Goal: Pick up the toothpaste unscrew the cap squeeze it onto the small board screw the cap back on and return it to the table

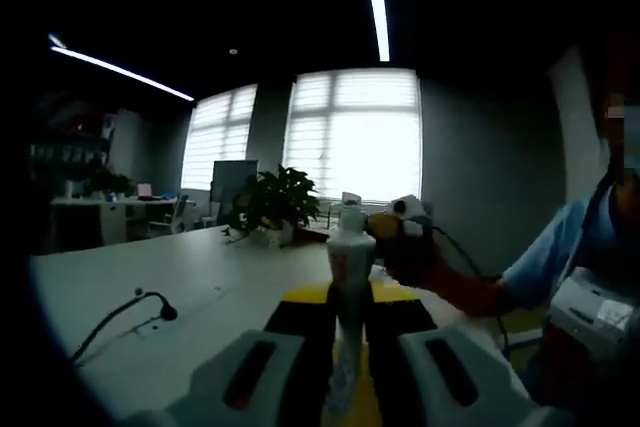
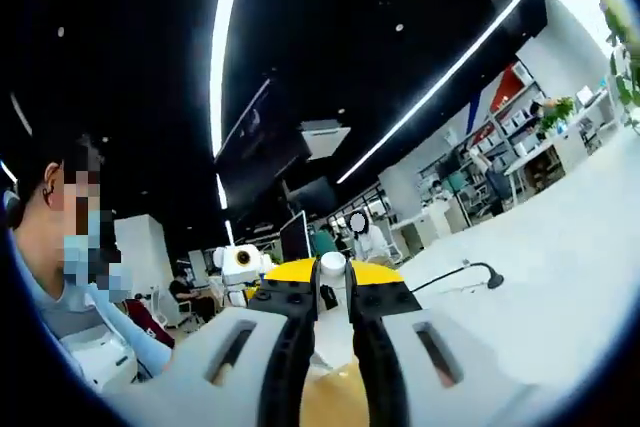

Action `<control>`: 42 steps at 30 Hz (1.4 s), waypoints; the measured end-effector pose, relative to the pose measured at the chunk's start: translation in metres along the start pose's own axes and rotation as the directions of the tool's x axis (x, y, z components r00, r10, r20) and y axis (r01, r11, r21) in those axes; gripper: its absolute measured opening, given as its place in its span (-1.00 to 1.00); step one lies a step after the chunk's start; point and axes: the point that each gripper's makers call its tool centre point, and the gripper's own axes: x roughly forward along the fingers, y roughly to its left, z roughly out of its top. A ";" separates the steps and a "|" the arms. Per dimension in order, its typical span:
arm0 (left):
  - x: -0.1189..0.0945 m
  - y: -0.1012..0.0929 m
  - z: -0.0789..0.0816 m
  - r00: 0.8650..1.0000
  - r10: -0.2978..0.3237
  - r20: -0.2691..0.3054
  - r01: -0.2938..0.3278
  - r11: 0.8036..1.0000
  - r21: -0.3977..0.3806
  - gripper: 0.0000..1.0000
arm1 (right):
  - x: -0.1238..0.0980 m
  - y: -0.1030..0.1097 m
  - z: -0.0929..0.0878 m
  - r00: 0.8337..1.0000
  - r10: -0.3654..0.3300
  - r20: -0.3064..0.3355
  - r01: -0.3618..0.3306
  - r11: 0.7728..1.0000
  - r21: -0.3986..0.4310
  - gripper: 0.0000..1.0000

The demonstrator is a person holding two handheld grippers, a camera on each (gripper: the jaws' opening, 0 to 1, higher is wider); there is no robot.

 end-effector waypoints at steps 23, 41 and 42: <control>0.012 -0.011 -0.002 0.999 0.023 -0.028 -0.024 1.000 -0.015 -0.80 | 0.070 0.059 -0.020 0.963 0.133 -0.234 -0.100 0.984 0.151 -0.78; 0.018 -0.015 -0.009 0.999 0.010 -0.031 -0.012 0.998 -0.063 -0.80 | 0.071 0.060 -0.039 0.937 0.110 -0.332 -0.079 0.991 0.106 -0.78; 0.018 -0.014 -0.010 0.999 0.019 -0.040 -0.021 0.998 -0.056 -0.80 | 0.071 0.060 -0.040 0.934 0.104 -0.341 -0.074 0.992 0.099 -0.78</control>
